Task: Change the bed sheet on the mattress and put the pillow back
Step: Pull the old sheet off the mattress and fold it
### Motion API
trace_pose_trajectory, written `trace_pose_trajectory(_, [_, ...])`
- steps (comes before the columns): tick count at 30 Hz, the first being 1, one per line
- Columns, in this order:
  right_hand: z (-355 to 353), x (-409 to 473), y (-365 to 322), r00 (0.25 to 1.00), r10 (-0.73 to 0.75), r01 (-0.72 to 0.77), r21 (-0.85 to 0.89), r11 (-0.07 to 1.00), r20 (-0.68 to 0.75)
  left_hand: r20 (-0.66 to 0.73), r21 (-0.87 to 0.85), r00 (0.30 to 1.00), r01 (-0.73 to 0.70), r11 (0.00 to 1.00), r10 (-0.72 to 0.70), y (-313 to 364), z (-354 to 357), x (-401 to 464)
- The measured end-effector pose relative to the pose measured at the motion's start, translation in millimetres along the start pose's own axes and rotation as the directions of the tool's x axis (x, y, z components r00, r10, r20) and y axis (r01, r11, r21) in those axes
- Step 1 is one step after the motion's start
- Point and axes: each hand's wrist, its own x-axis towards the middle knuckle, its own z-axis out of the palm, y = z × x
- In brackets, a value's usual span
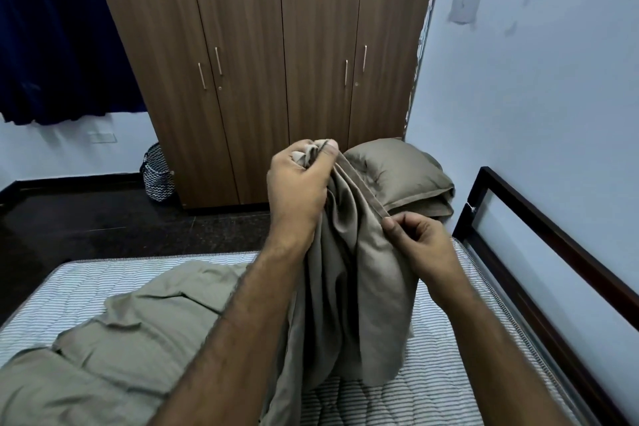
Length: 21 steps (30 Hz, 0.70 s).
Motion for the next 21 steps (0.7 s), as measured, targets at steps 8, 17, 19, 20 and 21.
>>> trace_pose_trajectory(8, [-12, -5, 6, 0.995, -0.099, 0.096, -0.14, 0.985, -0.013, -0.182, -0.277, 0.982, -0.005, 0.961, -0.047, 2, 17, -4])
trace_pose_trajectory(17, [-11, -20, -4, 0.99, -0.077, 0.051, -0.21, 0.976, -0.116, 0.06, -0.373, 0.986, 0.169, 0.912, -0.159, 8, 37, -19])
trace_pose_trajectory(19, [-7, -20, -18, 0.994, -0.104, 0.1, -0.116, 0.988, -0.035, 0.308, -0.314, 0.931, 0.295, 0.903, -0.197, 10, 43, -31])
trace_pose_trajectory(20, [-6, -20, -24, 0.994, -0.112, 0.111, -0.119, 0.987, -0.002, 0.395, -0.261, 0.899, 0.309, 0.915, -0.19, 10, 46, -37])
trace_pose_trajectory(21, [-4, -19, -29, 0.992, -0.127, 0.128, -0.157, 0.979, 0.018, 0.449, -0.19, 0.877, 0.282, 0.94, -0.172, 10, 48, -41])
